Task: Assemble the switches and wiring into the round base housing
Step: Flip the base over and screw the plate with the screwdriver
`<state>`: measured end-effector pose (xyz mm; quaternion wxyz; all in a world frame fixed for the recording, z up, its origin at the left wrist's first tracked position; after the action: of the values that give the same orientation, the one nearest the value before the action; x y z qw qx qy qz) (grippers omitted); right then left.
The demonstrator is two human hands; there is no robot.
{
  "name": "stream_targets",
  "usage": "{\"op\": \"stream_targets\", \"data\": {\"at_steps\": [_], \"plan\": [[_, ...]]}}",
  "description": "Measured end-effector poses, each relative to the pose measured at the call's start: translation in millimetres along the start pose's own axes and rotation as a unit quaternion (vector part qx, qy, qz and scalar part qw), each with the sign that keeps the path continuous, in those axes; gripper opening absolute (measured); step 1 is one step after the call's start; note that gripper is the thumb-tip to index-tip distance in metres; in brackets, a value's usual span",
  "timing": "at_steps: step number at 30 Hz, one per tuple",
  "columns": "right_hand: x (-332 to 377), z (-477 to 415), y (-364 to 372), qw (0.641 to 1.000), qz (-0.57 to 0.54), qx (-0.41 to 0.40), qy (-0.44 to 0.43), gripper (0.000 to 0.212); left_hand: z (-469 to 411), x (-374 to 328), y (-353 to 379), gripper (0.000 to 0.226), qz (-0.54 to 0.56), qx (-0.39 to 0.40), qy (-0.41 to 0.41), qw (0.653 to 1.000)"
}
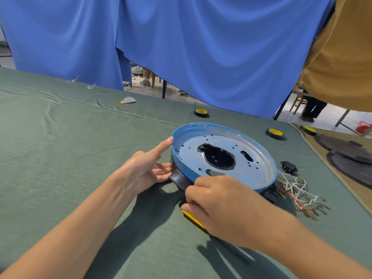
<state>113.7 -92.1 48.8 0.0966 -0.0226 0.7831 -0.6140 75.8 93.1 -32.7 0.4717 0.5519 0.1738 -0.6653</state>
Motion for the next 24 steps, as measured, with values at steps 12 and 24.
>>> {"op": "stream_targets", "data": {"at_steps": [12, 24], "plan": [[11, 3, 20, 0.996, -0.04, 0.067, 0.046, 0.017, 10, -5, 2, 0.099, -0.03, 0.032, -0.017, 0.999], [-83, -45, -68, 0.859, -0.36, -0.32, 0.175, 0.02, 3, -11, 6, 0.079, -0.118, 0.04, -0.03, 0.992]]}}
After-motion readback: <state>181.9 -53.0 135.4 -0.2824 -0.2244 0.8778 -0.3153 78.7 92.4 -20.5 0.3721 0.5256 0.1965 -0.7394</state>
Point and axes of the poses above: each hand's wrist, its own z-axis away from the middle knuckle, its own y-axis out of the palm, x = y × z, the point moved 5 cm from there along -z, towards the middle knuckle
